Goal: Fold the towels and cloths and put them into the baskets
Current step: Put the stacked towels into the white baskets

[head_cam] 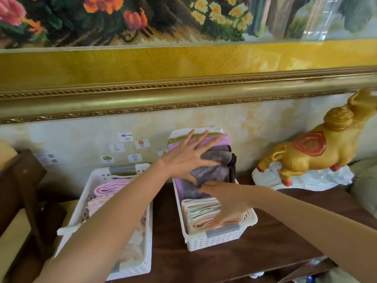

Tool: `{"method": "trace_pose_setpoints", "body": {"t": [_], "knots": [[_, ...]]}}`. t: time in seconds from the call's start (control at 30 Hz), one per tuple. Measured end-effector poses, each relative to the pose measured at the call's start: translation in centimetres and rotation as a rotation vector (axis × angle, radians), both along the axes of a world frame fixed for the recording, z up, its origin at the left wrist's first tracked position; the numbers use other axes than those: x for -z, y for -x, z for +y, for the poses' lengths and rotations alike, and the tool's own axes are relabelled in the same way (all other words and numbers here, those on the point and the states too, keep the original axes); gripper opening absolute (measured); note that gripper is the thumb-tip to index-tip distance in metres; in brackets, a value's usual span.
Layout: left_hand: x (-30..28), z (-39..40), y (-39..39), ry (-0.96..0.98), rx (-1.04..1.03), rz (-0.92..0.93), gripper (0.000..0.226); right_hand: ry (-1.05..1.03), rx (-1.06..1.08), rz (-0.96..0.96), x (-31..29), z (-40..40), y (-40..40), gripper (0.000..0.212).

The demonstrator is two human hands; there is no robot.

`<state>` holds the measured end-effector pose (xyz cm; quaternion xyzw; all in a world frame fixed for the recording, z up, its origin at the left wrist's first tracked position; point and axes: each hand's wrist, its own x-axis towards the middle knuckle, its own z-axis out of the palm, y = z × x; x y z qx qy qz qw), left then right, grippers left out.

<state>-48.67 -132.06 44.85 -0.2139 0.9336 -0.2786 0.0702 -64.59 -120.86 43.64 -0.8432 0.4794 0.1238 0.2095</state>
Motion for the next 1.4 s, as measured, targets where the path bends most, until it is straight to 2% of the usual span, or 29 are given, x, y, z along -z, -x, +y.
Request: {"method": "trace_pose_setpoints", "body": {"t": [0.1, 0.17, 0.33, 0.57, 0.7, 0.83, 0.93, 1.0, 1.13, 1.2, 1.23, 1.3, 1.4], "knots": [[0.4, 0.1, -0.2, -0.001, -0.003, 0.013, 0.091, -0.048, 0.014, 0.038, -0.1, -1.2, -0.3, 0.103], [0.7, -0.1, -0.2, 0.010, 0.005, 0.023, 0.091, -0.052, -0.036, 0.140, 0.1, -2.0, -0.4, 0.106], [1.1, -0.1, -0.1, -0.002, -0.014, 0.048, 0.097, -0.053, -0.107, 0.309, 1.1, -2.4, -1.5, 0.093], [1.3, 0.1, -0.3, -0.009, -0.025, 0.048, 0.100, -0.050, -0.077, 0.211, 2.1, -1.5, -2.0, 0.065], [1.8, 1.3, 0.0, -0.035, -0.030, 0.034, 0.100, 0.037, -0.092, 0.169, 2.2, -0.6, -1.6, 0.049], [1.3, 1.8, 0.0, -0.177, -0.024, 0.181, 0.098, 0.180, -0.133, 0.186, 2.2, -0.2, -1.4, 0.041], [1.6, 2.5, 0.4, -0.177, -0.221, 0.273, 0.117, 0.231, -0.122, 0.175, 1.9, -0.1, -0.8, 0.042], [3.0, 3.1, 0.5, -0.140, -0.253, 0.275, 0.104, 0.227, -0.103, 0.155, 1.9, 0.0, -0.6, 0.042], [5.0, 2.8, 0.6, -0.140, -0.195, 0.071, 0.095, 0.088, -0.038, 0.136, 2.0, -0.2, -0.3, 0.051], [4.1, 1.9, 0.8, -0.203, -0.188, 0.031, 0.099, 0.043, -0.002, 0.123, 1.6, -0.3, -0.3, 0.057], [3.4, 1.4, 0.8, -0.304, -0.184, 0.051, 0.102, 0.033, 0.008, 0.109, 1.4, -0.3, -0.3, 0.059], [2.0, 0.8, 0.7, -0.550, -0.213, 0.208, 0.105, 0.029, 0.008, 0.097, 1.4, -0.2, -0.2, 0.060], [1.8, 0.3, 0.4, -0.631, -0.362, 0.352, 0.114, 0.031, 0.009, 0.104, 1.3, -0.1, 0.0, 0.061]]}}
